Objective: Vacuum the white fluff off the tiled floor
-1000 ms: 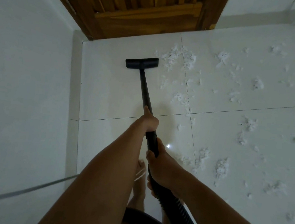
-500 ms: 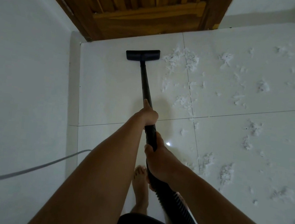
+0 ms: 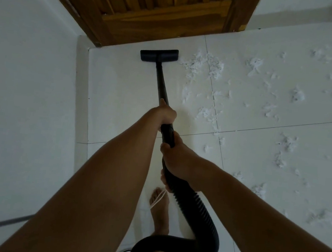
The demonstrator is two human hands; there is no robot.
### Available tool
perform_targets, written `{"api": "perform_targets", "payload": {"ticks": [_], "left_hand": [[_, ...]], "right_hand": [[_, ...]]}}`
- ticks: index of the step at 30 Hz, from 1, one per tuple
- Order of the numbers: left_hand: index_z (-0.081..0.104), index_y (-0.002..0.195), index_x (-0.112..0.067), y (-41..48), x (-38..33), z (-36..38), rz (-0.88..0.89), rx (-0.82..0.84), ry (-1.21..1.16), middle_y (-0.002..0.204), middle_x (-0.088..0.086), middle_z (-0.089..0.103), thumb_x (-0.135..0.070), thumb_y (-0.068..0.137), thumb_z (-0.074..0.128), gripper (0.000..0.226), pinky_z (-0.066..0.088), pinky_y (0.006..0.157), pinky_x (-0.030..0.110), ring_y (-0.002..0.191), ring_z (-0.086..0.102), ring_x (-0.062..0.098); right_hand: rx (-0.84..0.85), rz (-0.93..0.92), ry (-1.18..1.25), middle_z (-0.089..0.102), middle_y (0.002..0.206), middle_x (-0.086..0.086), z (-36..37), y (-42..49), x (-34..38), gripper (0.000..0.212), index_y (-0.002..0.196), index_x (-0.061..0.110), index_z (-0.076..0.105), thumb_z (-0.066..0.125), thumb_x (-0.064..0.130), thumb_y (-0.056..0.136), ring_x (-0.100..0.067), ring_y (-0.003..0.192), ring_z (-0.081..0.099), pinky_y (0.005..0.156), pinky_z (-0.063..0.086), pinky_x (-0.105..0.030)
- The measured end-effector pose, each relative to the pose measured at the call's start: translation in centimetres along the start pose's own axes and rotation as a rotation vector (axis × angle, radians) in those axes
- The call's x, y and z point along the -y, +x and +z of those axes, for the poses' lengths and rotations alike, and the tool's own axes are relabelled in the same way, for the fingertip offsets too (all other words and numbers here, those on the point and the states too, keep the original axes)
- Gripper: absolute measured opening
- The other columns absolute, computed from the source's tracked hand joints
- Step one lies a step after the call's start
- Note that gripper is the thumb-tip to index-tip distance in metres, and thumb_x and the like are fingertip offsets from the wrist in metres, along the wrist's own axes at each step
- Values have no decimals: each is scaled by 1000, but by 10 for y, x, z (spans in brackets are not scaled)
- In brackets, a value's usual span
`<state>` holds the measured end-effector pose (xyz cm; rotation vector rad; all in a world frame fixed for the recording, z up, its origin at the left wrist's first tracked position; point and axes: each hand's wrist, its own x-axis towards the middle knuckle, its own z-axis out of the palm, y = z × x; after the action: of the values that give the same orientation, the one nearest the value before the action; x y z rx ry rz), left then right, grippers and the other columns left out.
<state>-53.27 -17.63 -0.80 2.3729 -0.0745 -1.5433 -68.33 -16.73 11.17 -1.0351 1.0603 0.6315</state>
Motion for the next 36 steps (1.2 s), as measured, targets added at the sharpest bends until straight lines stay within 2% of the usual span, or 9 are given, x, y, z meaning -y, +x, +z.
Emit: {"api": "perform_targets", "payload": {"ticks": [10,15,31,33,36], "left_hand": [[-7,159,-26,-67,6,-1,-64,57,8,126,23,58,-13,99,40,78,58,92,46,107,67,32],[-17,158,-23,-92,18,6,-79,94,46,131,25,54,-11,100,37,80,58,91,47,104,67,34],[-20,157,-24,-62,26,0,-48,42,16,129,24,56,-11,100,37,81,57,94,45,108,66,33],[-17,157,-21,-54,19,-7,-35,36,23,128,26,56,-11,100,37,79,57,94,46,110,66,33],[0,160,-14,-46,7,-23,-41,3,23,124,24,59,-14,100,38,71,58,93,44,108,67,31]], "right_hand": [[90,24,42,56,68,-14,8,-68,-3,55,153,46,22,41,23,107,-21,47,56,43,50,-28],[94,30,40,55,64,-12,15,-96,-10,53,152,45,25,42,22,107,-20,43,55,43,49,-29],[54,17,-72,55,69,-14,20,-57,-8,57,154,47,18,39,22,107,-19,45,56,44,49,-29],[60,22,-61,55,70,-13,17,-50,2,53,153,44,23,40,23,107,-20,47,56,45,49,-30],[76,32,-19,55,67,-12,13,-46,20,47,149,42,30,42,24,107,-20,45,55,45,49,-29]]}}
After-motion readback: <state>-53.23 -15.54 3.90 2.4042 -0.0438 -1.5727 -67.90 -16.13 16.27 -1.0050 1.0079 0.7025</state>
